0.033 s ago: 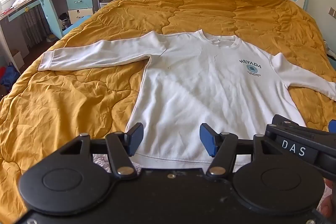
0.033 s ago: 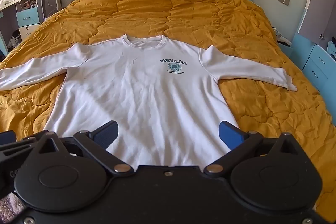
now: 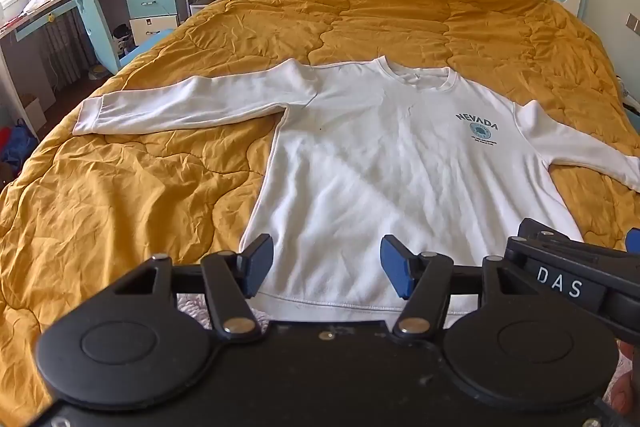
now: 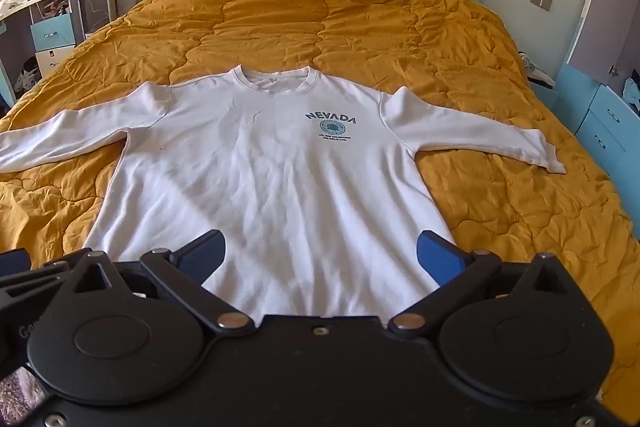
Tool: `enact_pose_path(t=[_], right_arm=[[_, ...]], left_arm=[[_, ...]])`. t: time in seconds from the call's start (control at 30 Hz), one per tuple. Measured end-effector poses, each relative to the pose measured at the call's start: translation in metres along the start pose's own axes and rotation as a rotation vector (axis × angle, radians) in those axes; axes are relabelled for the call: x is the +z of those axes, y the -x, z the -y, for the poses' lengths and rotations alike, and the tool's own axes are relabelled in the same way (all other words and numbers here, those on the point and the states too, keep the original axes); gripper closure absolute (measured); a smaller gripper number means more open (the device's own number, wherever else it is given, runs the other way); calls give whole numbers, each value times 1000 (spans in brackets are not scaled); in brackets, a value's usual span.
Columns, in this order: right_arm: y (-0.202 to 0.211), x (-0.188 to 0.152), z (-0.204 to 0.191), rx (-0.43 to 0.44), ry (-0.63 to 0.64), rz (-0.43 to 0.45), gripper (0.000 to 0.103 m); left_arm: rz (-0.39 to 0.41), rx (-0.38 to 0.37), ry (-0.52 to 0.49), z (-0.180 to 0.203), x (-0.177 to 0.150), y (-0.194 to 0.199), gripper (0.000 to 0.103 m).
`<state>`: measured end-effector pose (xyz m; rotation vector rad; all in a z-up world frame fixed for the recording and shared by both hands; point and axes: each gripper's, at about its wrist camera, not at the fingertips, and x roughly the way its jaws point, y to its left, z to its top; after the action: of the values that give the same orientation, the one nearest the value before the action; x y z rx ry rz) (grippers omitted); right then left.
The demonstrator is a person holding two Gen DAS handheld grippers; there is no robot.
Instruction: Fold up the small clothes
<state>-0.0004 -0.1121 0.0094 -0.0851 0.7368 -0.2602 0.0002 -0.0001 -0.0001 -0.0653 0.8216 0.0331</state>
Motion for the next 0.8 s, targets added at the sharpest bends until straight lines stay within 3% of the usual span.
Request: enact_pose_path(t=[0.8], right_arm=[[1, 0, 0, -6, 6, -2, 0]], left_arm=[[1, 4, -4, -1, -1, -4, 40]])
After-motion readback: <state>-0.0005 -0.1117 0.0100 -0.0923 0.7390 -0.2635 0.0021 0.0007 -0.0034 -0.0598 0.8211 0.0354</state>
